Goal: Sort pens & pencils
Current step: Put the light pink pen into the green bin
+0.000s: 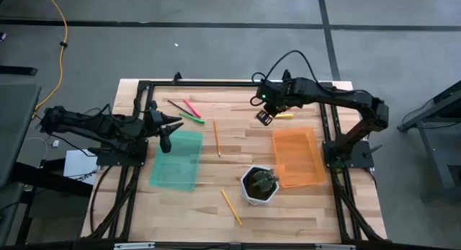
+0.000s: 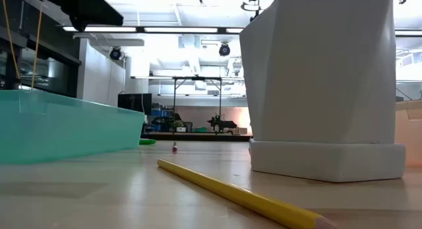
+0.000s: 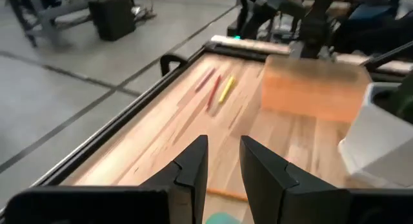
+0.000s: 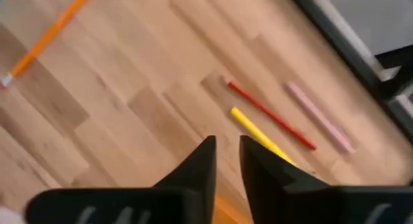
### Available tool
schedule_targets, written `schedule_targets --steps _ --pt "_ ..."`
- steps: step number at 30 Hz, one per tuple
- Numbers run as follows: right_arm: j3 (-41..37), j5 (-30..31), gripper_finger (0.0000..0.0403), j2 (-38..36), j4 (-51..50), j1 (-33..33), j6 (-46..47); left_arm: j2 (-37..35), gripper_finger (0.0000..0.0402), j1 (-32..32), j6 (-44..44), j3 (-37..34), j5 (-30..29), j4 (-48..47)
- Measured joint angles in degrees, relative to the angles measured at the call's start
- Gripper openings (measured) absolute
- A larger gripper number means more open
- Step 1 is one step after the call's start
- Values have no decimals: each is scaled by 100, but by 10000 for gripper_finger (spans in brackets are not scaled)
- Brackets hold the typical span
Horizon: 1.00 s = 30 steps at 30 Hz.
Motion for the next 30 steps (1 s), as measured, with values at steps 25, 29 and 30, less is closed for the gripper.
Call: schedule_targets --steps 25,29,30 --pt "-855 -1482 199 316 1318 -2568 -2275 1379 78 3655 -758 -2 2681 -187" --pt "-855 -1918 199 316 1368 -2936 -2520 1732 78 3922 -531 -2 3032 721" --pt "-855 -1997 199 316 1366 -3007 -2575 1811 78 3969 -477 -2 3077 897"
